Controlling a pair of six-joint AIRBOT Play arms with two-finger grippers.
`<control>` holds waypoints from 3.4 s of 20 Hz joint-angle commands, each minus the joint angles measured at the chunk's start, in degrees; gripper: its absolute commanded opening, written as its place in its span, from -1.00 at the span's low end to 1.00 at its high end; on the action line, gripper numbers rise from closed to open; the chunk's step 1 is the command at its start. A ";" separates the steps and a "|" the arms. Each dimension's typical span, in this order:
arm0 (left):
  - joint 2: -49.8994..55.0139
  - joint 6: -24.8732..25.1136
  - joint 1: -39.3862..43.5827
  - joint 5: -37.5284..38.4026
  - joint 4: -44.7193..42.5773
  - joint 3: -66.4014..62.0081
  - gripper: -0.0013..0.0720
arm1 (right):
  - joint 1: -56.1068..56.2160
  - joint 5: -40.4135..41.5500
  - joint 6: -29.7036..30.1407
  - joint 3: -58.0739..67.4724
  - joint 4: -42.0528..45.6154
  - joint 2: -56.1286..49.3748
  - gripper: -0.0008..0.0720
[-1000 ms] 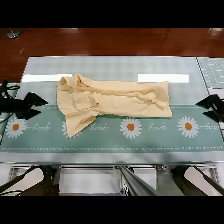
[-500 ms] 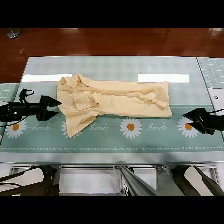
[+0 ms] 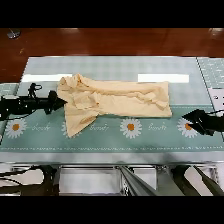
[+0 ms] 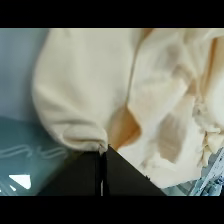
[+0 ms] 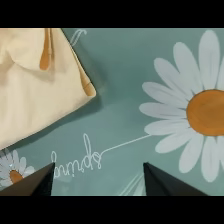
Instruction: Fold the shirts.
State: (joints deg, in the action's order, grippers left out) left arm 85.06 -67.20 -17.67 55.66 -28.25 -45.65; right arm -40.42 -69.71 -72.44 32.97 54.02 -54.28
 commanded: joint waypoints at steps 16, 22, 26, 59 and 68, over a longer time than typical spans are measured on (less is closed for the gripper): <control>0.72 2.03 1.05 9.81 -1.77 -8.79 -0.90 | 18.49 5.97 -2.29 14.01 -2.86 -27.58 0.75; 0.72 2.03 1.03 9.94 -1.73 -8.79 -0.90 | 25.11 5.95 -5.51 19.67 -0.83 -32.35 0.21; 0.72 1.95 0.76 10.69 -1.70 -9.75 -0.90 | 26.67 1.33 -7.93 23.54 -0.59 -32.24 -0.88; -51.01 -23.65 19.78 26.47 -61.68 -61.00 -0.90 | 26.18 -32.98 -18.47 78.55 22.23 18.60 -0.88; -35.17 -27.52 19.74 6.36 -60.89 -25.59 -0.90 | 26.25 -8.90 -12.48 40.87 12.83 8.46 -0.88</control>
State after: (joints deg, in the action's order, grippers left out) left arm 42.63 -92.53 1.85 72.29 -89.01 -78.28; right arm -14.20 -88.99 -87.81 83.22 69.49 -40.05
